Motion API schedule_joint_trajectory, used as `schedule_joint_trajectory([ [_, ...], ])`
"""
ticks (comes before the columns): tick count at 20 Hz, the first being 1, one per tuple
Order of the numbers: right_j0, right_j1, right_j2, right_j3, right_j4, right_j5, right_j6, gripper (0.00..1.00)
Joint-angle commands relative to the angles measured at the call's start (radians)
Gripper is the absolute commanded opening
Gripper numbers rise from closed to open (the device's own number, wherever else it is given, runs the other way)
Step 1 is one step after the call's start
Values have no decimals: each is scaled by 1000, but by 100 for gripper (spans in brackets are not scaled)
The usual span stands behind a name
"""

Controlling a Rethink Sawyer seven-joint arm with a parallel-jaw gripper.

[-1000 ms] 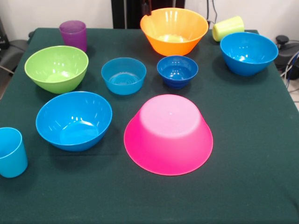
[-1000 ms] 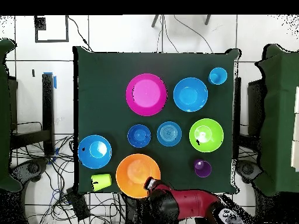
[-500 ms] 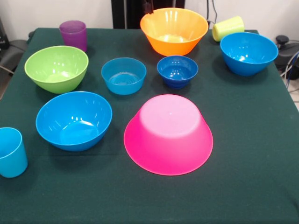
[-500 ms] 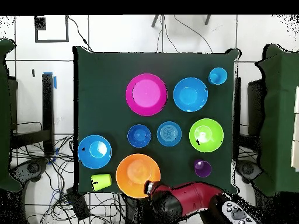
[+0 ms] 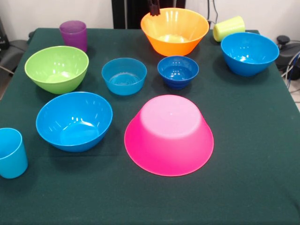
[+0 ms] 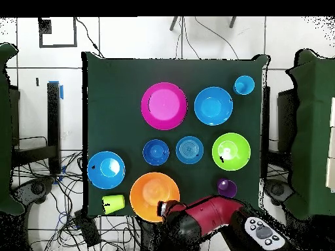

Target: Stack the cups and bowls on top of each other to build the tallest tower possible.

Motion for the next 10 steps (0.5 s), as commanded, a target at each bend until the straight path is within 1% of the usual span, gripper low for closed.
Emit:
schedule_joint_trajectory([
  [1, -3, 74, 130, -65, -107, 98, -237, 0],
  [3, -11, 75, 139, -63, -114, 103, -236, 0],
  [6, -17, 75, 148, -62, -139, 86, -221, 0],
  [10, -24, 69, 159, -64, -144, 100, -218, 0],
])
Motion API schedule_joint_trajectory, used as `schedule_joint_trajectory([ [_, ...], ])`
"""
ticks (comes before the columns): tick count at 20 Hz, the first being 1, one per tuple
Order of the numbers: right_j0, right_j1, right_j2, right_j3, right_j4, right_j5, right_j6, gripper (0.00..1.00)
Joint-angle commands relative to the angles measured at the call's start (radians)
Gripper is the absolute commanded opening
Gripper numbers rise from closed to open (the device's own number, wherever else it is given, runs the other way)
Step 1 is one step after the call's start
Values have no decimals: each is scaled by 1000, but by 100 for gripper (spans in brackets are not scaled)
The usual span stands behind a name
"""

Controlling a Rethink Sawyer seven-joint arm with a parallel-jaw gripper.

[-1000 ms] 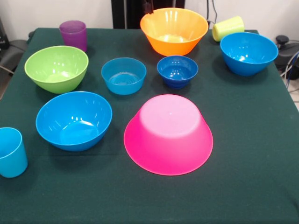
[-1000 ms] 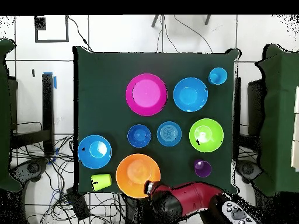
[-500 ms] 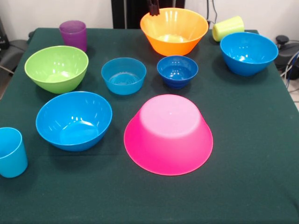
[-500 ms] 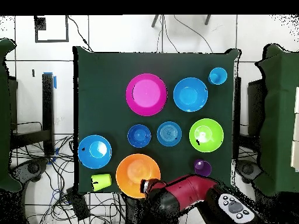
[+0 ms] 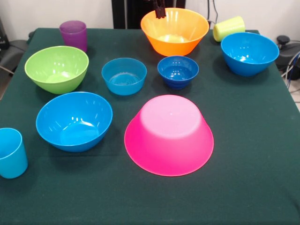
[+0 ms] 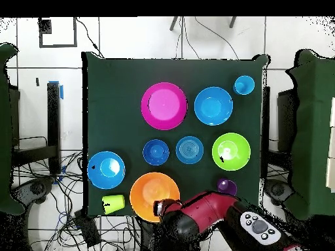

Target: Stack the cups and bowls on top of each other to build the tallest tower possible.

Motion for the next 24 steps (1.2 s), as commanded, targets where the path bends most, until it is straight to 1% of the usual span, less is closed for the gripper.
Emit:
schedule_joint_trajectory([
  [1, -10, 49, 94, -64, -89, 100, -217, 0],
  [5, -8, 45, 92, -63, -92, 106, -206, 0],
  [6, -8, 44, 93, -60, -83, 118, -205, 0],
  [19, -56, 25, 150, -51, -47, 177, -221, 0],
  [20, -51, 21, 148, -53, -55, 179, -204, 100],
  [24, -51, 17, 148, -53, -62, 172, -194, 100],
])
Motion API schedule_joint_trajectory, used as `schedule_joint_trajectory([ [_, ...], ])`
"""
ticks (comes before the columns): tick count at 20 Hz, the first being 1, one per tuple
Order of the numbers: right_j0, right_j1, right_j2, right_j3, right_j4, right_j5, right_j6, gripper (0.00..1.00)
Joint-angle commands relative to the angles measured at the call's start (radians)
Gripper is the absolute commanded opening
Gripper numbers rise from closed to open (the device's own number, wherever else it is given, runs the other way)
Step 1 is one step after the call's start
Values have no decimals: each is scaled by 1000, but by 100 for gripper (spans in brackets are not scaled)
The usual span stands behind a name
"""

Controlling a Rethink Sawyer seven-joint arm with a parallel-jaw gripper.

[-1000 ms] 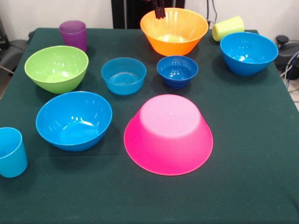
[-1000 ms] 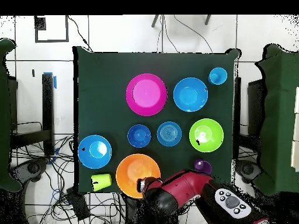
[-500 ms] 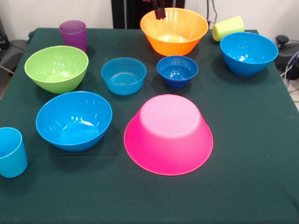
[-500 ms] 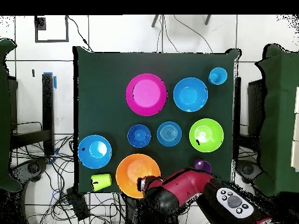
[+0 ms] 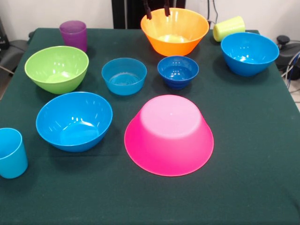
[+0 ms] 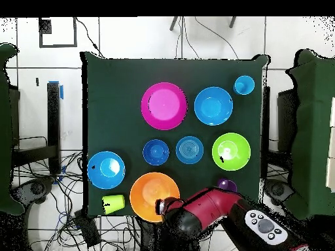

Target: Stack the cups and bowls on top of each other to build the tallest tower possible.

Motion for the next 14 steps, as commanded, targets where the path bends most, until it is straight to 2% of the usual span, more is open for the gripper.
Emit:
schedule_joint_trajectory([
  [1, 5, 23, 68, -55, -45, 99, -198, 100],
  [8, -5, 18, 90, -55, -10, 154, -223, 100],
  [14, -35, 49, 112, -66, -37, 170, -261, 100],
])
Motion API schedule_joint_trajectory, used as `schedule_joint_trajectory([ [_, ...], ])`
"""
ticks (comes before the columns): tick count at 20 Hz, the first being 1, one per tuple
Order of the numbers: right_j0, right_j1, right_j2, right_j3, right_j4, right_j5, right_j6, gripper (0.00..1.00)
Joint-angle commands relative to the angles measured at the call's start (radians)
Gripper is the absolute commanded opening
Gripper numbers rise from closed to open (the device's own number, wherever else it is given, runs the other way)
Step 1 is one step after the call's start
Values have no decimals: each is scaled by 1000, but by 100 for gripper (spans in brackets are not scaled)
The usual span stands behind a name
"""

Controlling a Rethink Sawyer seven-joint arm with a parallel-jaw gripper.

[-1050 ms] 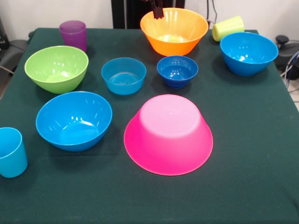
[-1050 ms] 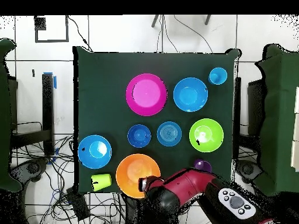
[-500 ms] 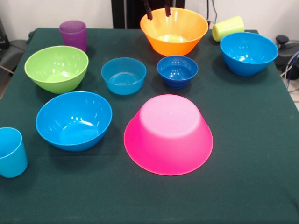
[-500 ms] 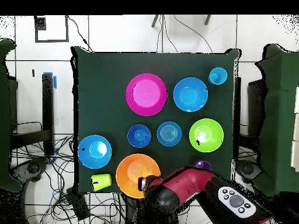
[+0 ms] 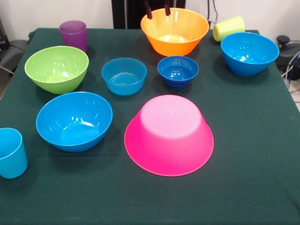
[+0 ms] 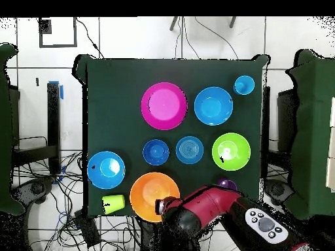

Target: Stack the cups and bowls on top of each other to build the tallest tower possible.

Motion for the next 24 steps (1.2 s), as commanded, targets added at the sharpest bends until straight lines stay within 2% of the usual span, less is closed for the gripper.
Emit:
schedule_joint_trajectory([
  [1, -20, 47, 76, -64, -42, 119, -263, 100],
  [6, -26, -17, 90, -58, -50, 151, -275, 100],
  [10, -62, -7, 117, -65, -42, 181, -314, 100],
  [17, -79, 47, 116, -96, -97, 184, -313, 100],
  [24, -104, 70, 133, -110, -94, 212, -343, 100],
])
